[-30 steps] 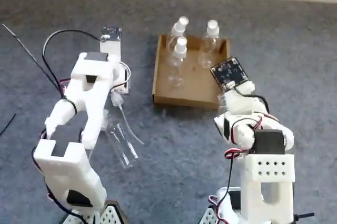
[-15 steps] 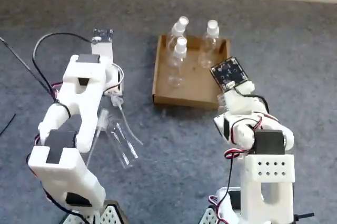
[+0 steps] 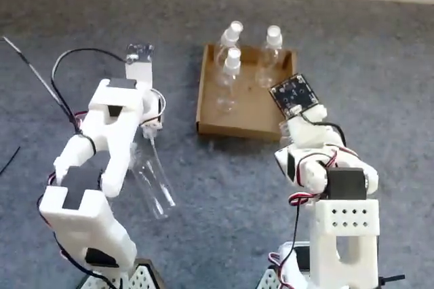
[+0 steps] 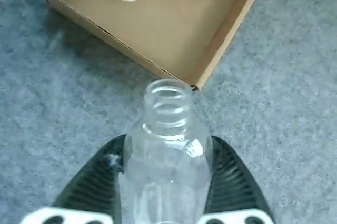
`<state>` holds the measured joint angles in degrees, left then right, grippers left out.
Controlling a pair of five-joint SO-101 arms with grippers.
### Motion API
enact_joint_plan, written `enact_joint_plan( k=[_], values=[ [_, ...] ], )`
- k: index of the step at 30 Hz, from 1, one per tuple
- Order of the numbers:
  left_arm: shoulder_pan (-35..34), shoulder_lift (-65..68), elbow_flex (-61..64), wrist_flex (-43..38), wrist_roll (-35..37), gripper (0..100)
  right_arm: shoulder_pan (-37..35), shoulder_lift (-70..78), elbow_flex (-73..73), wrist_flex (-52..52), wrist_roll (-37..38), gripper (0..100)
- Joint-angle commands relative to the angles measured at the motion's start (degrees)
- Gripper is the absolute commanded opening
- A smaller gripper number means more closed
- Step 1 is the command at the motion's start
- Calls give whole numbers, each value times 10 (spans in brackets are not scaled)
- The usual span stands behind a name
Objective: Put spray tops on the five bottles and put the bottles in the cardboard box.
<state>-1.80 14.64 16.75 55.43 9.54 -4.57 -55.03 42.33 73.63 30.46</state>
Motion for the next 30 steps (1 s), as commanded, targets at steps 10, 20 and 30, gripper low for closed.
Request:
enact_joint_plan(
  k=[10,20,30],
  values=[
    [10,39,-135,41,-1,51,-2,-47,-7,-48,-6,15],
    [7,38,-511,243,-59,43,-23,-81,-3,-160,-80,3],
    [3,36,-1043,471,-62,42,-163,-80,98,-314,-171,3]
  ],
)
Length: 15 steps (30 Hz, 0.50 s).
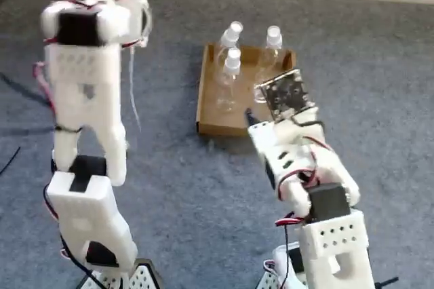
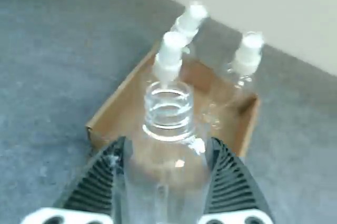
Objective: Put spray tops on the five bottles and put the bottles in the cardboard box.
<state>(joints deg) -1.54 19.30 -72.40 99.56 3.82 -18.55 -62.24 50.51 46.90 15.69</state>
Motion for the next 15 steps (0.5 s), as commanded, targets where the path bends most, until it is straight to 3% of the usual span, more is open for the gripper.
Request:
enact_joint_plan(
  k=[1,7,12,15],
  values=[
    [-10,-18,-166,30,-4,42,-31,-8,29,-58,-25,3],
    [-16,-156,-54,31,-2,42,-61,-8,81,-148,-26,3],
    [46,-388,207,29,-5,42,-95,-13,95,-189,-91,3],
    [83,-509,371,-35,-6,43,-122,-15,109,-210,-92,3]
  ],
)
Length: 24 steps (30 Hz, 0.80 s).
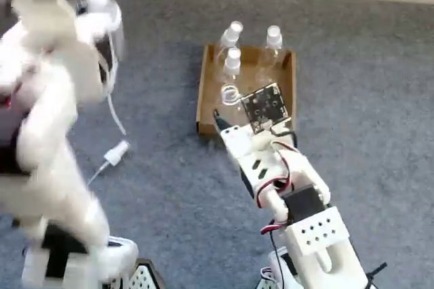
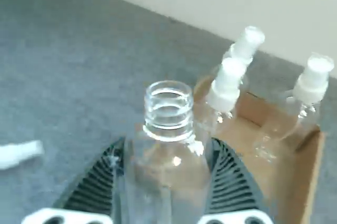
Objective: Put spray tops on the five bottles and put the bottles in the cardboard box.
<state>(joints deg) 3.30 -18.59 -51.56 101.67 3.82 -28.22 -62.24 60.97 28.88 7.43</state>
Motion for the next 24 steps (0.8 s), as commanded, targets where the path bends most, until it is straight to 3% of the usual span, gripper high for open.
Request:
enact_joint_plan(
  k=[1,6,11,16,24],
  values=[
    [39,-166,220,-95,-5,43,-32,-24,15,-36,-10,3],
    [51,-278,430,-319,-2,44,-46,-128,85,-41,-9,3],
    [147,-280,510,-482,-4,44,-47,-222,178,-41,25,3],
    [238,-225,529,-550,-5,43,-47,-269,223,-41,26,3],
    [249,-117,529,-600,-5,42,-44,-284,230,-41,26,3]
  ],
)
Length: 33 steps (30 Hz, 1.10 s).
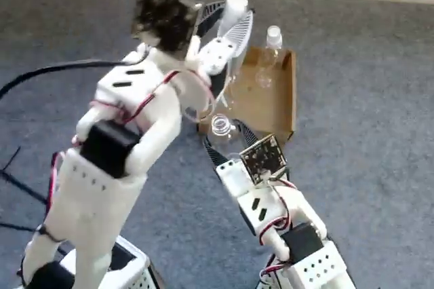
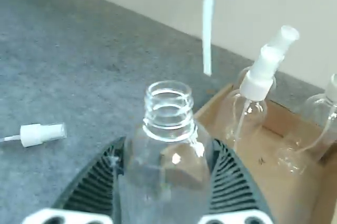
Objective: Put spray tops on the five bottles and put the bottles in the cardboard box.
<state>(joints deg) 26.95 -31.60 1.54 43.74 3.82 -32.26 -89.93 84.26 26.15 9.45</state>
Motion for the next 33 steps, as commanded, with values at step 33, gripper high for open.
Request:
enact_joint_plan(
  k=[33],
  values=[
    [14,-71,70,3,-4,42,-3,-4,-3,-14,4,3]
  ],
)
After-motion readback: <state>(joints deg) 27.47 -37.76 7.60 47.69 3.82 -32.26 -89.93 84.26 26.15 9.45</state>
